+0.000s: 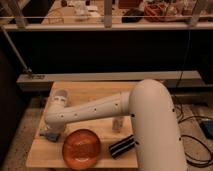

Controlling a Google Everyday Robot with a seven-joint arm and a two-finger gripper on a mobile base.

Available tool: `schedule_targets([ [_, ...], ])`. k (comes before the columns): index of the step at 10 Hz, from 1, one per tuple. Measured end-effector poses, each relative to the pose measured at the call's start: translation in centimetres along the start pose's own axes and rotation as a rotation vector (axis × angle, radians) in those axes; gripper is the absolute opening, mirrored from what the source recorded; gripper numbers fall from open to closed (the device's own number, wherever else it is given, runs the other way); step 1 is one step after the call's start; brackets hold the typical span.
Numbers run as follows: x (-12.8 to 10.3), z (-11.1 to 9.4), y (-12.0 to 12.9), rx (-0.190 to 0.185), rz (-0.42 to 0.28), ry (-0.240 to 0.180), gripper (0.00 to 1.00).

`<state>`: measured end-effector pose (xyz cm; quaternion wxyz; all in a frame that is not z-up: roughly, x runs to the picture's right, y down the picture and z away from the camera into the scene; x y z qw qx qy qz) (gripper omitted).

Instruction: Wipe the white sponge on the table

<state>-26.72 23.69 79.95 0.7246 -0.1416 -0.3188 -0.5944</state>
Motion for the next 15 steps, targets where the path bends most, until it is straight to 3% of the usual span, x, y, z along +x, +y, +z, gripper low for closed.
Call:
schedule_targets([
  [1,0.2,0.1,0.1,0.001,0.003,-0.002,0.60],
  [4,0.2,0.3,0.1,-0.002,0.005,-0.007,0.53],
  [9,1.1,-0.1,0.3,-0.003,0.042,-0.006,0.06],
  [15,1.8,-0.4,0.3,-0.007,0.060,-0.005,0.03],
])
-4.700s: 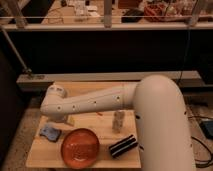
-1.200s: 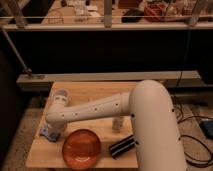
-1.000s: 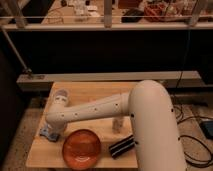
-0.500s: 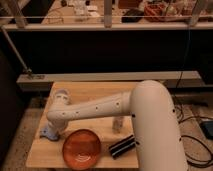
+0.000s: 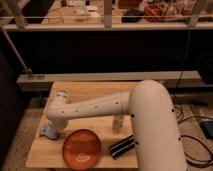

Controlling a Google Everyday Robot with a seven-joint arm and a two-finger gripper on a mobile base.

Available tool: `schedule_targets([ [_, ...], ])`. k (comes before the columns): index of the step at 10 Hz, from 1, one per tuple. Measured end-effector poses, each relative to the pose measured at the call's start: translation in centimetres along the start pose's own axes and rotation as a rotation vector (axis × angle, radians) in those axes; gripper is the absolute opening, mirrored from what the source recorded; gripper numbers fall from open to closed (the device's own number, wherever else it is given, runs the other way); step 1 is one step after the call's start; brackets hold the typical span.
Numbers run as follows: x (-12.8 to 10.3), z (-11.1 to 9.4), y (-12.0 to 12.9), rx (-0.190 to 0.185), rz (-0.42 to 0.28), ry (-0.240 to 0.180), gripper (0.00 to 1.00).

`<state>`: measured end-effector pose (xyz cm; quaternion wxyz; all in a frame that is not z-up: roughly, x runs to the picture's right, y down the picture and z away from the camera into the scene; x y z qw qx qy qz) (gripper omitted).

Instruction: Wipe the white sponge on the table

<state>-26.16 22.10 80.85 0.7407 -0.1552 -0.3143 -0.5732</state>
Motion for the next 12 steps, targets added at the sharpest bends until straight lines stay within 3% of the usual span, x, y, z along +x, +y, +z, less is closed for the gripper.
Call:
schedule_targets([
  [5,0.9,-0.2,0.1,-0.004,0.012,-0.002,0.03],
  [12,3.4,-1.4,2.7,-0.009,0.092,0.006,0.03],
])
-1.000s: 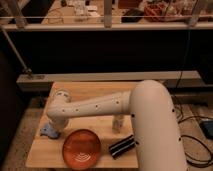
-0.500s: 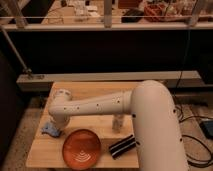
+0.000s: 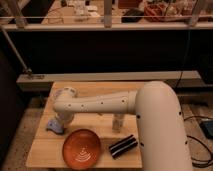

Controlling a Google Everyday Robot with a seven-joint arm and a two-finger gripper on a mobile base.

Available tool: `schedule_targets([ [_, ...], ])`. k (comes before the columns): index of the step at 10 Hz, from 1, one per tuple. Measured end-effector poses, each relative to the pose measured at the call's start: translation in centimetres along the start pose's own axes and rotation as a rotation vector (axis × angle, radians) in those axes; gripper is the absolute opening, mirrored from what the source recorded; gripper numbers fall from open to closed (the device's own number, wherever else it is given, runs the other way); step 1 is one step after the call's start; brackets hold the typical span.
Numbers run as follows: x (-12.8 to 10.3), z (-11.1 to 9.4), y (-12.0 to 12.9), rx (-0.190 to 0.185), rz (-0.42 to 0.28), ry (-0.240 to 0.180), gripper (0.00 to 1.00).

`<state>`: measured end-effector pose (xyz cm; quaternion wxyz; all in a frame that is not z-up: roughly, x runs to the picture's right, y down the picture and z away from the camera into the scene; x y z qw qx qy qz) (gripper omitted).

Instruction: Wipe the white sponge on the table

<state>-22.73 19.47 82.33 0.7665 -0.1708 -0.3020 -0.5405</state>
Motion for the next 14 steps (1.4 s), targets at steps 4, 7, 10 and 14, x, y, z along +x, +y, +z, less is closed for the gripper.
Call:
schedule_targets([
  [4,0.9,-0.4,1.0,-0.004,0.033,-0.003,0.03],
  [7,1.6,-0.6,1.8,-0.005,0.062,-0.011,0.03],
  [10,2.5,-0.8,3.3,-0.012,0.087,-0.019,0.03],
  [14,3.3,-1.2,4.0,-0.021,0.107,-0.032,0.03],
])
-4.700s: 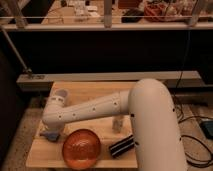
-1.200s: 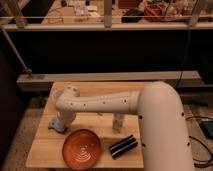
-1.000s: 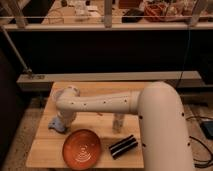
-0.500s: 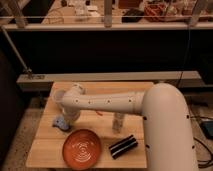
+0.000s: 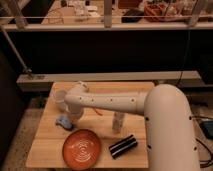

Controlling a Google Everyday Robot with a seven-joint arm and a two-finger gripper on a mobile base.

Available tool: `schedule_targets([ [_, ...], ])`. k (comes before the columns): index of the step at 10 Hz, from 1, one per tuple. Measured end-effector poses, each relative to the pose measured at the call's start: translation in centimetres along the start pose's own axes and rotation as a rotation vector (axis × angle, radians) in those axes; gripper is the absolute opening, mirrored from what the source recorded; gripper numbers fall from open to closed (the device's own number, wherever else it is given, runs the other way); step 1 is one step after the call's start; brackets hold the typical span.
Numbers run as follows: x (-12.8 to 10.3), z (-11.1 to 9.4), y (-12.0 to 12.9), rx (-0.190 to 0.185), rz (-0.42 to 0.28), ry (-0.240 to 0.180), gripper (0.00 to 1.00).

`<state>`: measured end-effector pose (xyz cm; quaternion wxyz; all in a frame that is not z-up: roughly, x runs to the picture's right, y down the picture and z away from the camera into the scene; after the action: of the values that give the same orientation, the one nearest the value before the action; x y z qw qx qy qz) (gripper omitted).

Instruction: Wipe the white sponge on the table

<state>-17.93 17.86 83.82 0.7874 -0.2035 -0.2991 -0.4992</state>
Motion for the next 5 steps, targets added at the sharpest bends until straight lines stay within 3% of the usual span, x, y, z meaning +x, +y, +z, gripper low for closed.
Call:
schedule_targets([
  [5,1.42,-0.47,0.90,-0.012,0.016,-0.011,0.03],
])
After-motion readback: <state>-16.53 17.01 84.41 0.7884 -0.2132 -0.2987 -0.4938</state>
